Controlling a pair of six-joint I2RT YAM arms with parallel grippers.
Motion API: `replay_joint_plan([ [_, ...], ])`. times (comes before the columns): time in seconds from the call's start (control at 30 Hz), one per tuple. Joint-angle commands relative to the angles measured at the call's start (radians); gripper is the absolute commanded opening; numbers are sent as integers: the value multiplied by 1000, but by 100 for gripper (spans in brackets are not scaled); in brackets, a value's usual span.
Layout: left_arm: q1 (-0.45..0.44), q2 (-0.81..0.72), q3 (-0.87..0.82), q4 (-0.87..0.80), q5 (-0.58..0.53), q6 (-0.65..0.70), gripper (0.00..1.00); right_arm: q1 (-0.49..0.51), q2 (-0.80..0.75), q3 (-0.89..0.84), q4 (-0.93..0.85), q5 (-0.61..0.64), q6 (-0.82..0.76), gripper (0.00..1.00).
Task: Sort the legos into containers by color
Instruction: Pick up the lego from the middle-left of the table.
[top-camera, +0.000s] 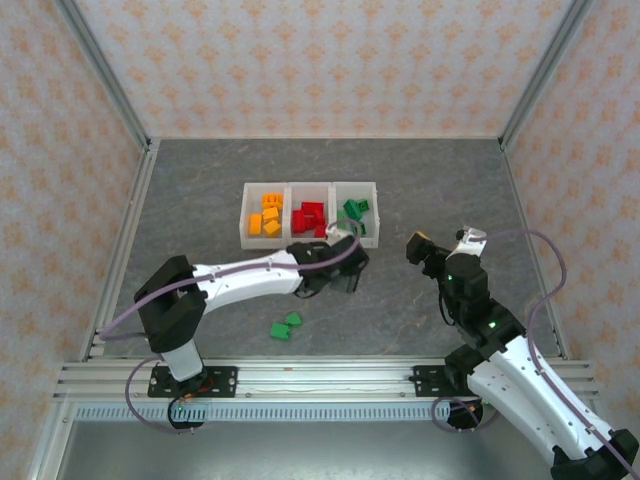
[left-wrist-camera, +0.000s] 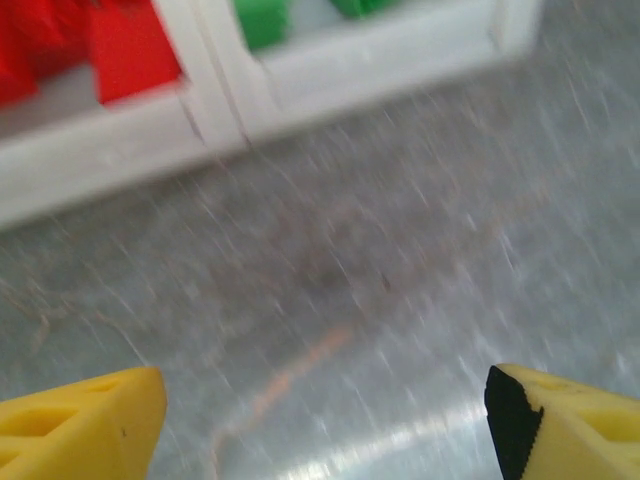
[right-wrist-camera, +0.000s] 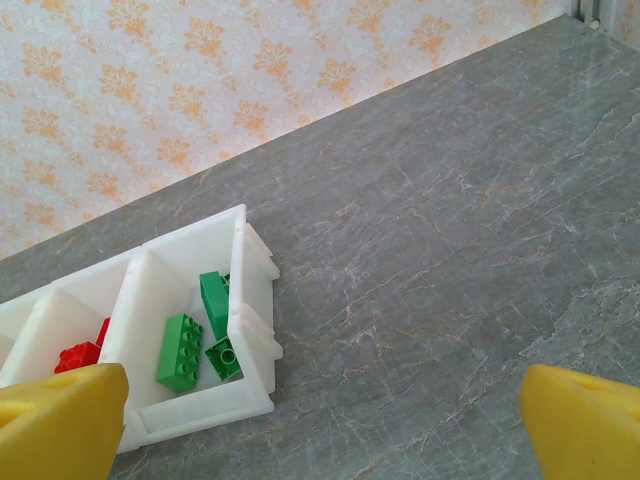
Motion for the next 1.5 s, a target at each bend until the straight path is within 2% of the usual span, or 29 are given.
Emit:
replay_joint_plan([
  [0.0,-84,-36,-36,-136,9,20,85,-1,-7,-12,4,25,12,100],
  [0.13,-137,-61,-101,-226,-3,-41,85,-1,-8,-9,0,26,11,100],
  [0.33,-139,-150,-198,-260,-18,-128,85,-1,-8,-9,-2,24,11,100],
  [0.47,-136,-147,-204,-306,-49,-172,86,-1,-8,-10,-3,24,11,100],
  [0.9,-113,-129,-290,-298,-12,-229,82,-1,-4,-18,5,22,12,100],
  [1.2,-83,-127,-328,-235,26,-214,69,-1,-4,-18,2,24,12,100],
  [1.47,-60,-132,-347,-190,41,-192,62,-1,-2,-21,5,21,14,100],
])
